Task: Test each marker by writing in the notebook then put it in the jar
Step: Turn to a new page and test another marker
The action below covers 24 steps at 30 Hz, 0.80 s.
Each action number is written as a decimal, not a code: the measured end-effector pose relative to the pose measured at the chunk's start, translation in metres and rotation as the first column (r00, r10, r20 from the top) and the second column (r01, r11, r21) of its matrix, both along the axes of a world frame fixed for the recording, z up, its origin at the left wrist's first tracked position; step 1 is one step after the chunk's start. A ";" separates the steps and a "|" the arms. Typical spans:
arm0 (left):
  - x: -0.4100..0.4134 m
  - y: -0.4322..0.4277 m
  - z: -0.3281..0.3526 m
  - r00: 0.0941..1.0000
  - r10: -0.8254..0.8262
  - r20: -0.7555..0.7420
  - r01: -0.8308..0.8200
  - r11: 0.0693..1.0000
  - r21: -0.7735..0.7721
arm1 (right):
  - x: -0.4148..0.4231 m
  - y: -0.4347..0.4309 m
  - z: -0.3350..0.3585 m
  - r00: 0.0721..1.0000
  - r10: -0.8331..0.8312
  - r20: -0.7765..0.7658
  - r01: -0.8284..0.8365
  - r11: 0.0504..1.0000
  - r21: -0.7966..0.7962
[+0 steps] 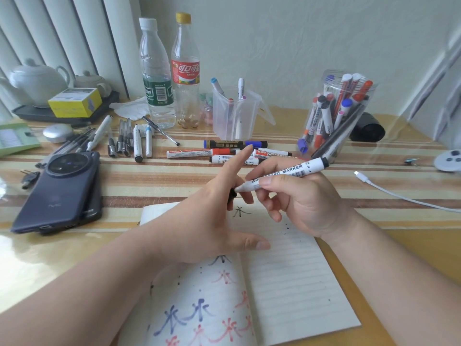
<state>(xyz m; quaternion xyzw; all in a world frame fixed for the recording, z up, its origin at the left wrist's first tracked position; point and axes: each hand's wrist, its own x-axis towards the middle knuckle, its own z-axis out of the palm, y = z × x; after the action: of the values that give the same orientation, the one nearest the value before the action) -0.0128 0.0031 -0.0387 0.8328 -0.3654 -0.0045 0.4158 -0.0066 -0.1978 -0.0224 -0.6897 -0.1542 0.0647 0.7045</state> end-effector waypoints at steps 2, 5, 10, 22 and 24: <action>-0.001 -0.001 0.000 0.999 0.030 -0.020 -0.030 0.999 -0.027 | 0.000 0.000 0.001 1.000 -0.013 0.014 0.013 1.000 -0.011; 0.004 -0.001 -0.001 0.993 0.075 -0.093 -0.092 0.978 -0.189 | 0.001 -0.001 0.003 0.999 -0.050 0.014 0.049 0.998 0.038; 0.006 -0.001 -0.001 0.967 0.164 -0.194 -0.220 0.924 -0.314 | -0.001 -0.001 0.004 0.997 -0.073 0.032 0.070 0.993 0.091; -0.003 -0.012 0.010 0.868 0.050 -0.493 -0.334 0.794 -0.507 | -0.006 0.005 0.007 1.000 0.001 -0.018 0.001 0.988 0.156; -0.004 -0.014 0.012 0.844 0.045 -0.535 -0.376 0.760 -0.530 | -0.006 0.008 0.006 1.000 -0.006 -0.019 0.009 0.987 0.162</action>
<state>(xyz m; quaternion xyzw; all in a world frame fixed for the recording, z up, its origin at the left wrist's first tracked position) -0.0164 -0.0114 -0.0265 0.6578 -0.1287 -0.0482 0.7406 -0.0122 -0.1898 -0.0161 -0.6300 -0.1501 0.0556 0.7599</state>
